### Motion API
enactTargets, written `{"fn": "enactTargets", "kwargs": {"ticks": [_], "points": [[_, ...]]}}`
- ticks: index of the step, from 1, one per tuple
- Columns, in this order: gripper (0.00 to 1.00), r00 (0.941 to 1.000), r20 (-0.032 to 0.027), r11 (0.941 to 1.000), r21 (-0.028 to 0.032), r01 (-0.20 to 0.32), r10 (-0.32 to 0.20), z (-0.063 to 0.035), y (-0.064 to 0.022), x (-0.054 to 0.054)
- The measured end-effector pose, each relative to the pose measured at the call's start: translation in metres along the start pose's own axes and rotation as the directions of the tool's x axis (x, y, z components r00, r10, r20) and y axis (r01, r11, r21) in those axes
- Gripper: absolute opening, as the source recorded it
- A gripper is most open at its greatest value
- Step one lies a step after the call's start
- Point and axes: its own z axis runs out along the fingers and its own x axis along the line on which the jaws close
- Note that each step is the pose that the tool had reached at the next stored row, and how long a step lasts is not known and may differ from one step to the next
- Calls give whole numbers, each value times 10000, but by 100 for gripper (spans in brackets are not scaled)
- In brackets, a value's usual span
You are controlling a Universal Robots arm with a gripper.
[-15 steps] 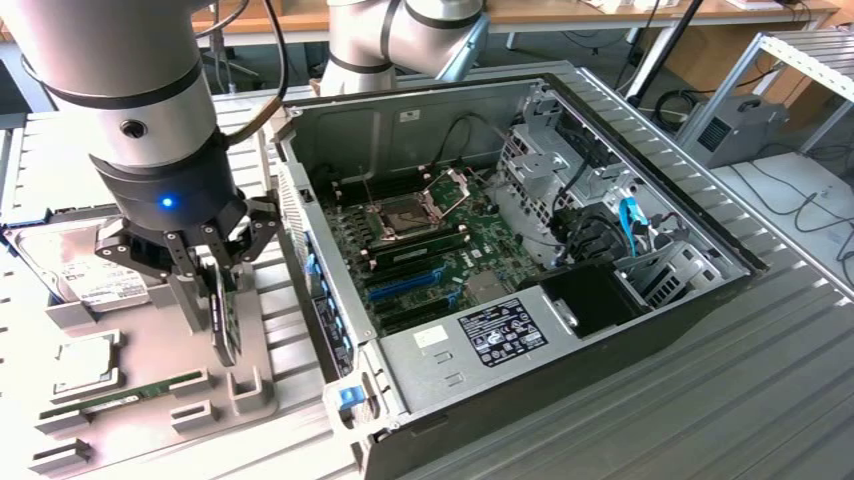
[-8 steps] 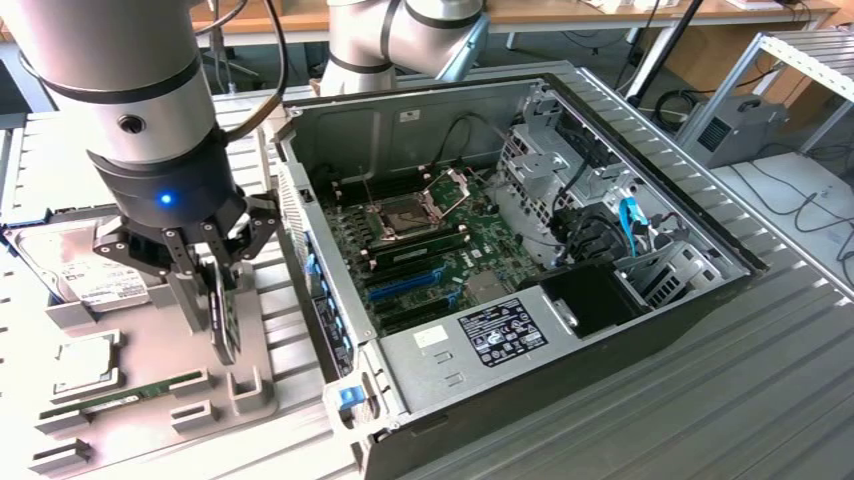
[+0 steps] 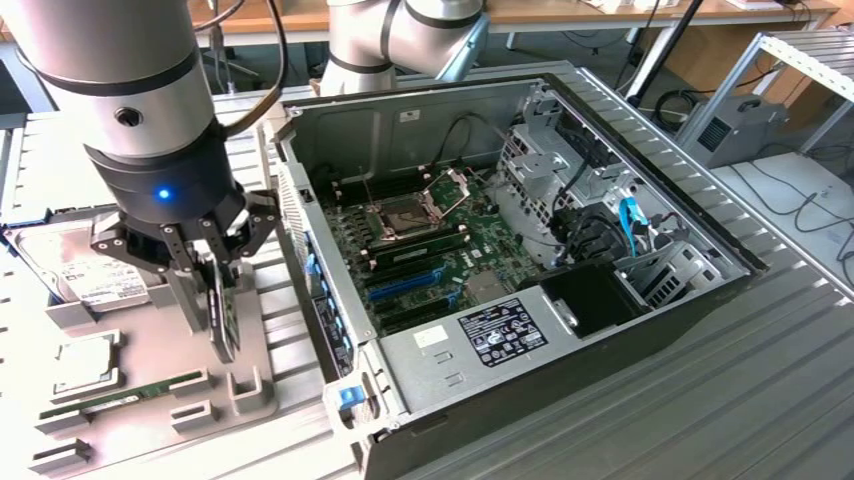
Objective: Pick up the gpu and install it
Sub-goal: 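Pick up the gpu and move the gpu toward the slot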
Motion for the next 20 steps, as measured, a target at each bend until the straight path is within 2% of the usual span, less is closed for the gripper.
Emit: {"fn": "enactTargets", "kwargs": {"ticks": [20], "points": [[26,10000,1,10000,-1,0,0,-75,3,-2]]}}
